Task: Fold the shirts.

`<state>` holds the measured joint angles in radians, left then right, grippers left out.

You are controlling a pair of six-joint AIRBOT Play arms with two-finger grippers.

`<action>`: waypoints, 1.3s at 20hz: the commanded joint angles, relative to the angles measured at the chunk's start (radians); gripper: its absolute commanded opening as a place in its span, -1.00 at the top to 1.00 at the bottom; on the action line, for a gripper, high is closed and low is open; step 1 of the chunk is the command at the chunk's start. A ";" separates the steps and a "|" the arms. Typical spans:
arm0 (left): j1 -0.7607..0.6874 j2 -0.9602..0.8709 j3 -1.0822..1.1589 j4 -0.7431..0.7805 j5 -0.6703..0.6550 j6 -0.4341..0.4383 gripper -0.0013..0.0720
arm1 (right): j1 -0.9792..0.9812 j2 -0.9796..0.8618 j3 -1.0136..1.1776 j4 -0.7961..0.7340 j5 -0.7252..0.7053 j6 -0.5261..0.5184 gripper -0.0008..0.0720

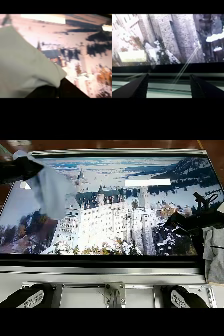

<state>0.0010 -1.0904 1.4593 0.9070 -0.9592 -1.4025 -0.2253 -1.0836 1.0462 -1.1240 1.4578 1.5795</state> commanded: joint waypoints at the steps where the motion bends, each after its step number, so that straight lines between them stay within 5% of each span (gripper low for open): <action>1: -0.255 0.087 0.000 -0.047 0.018 -0.034 0.86 | 0.000 0.001 0.000 -0.011 0.020 -0.052 -0.75; 8: -0.648 -0.092 -0.191 -0.040 0.337 -0.091 0.86 | -0.001 0.001 0.000 -0.261 0.142 -0.085 -0.75; 13: -0.734 -0.342 -0.219 -0.042 0.342 -0.130 0.84 | -0.002 0.001 0.000 -0.311 0.146 -0.087 -0.75; 14: -0.718 -0.360 -0.219 -0.043 0.321 -0.130 0.45 | -0.002 0.001 0.000 -0.298 0.135 -0.082 -0.75; 16: -0.640 -0.353 -0.216 -0.043 0.253 -0.141 -0.82 | -0.002 0.001 0.000 -0.260 0.097 -0.080 -0.75; 17: -0.579 -0.343 -0.203 -0.043 0.189 -0.156 -1.00 | -0.002 0.001 -0.001 -0.244 0.076 -0.080 -0.75; 20: -0.332 -0.314 -0.127 -0.043 -0.092 -0.161 -0.99 | -0.002 0.001 -0.001 -0.231 -0.007 -0.084 -0.75; 22: -0.187 -0.291 -0.112 -0.040 -0.245 -0.165 -0.65 | -0.002 -0.008 -0.001 -0.241 -0.061 -0.100 -0.75; 26: -0.070 -0.281 -0.177 -0.013 -0.440 -0.162 -0.71 | -0.002 -0.100 -0.001 -0.222 -0.093 -0.100 -0.75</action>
<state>-0.1650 -1.3800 1.3136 0.8806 -1.2133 -1.5623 -0.2272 -1.1324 1.0458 -1.3621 1.4044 1.4834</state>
